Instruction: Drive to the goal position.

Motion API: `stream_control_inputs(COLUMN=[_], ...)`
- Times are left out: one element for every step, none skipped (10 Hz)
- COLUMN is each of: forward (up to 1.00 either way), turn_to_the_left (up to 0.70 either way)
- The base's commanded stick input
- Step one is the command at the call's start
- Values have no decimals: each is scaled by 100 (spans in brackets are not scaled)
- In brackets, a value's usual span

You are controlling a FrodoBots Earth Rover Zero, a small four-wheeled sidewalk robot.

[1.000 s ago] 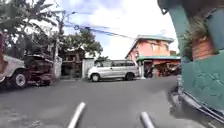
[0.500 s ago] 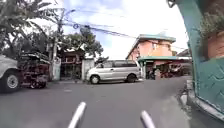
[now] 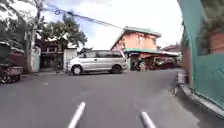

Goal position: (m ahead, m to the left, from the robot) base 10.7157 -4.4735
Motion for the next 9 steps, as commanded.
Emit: stream_control_inputs(forward=[100, 100, 100, 100, 100, 100, 100, 100, 100], turn_to_the_left=[0, 0, 0, 0, -8, -40, -40, -40, -40])
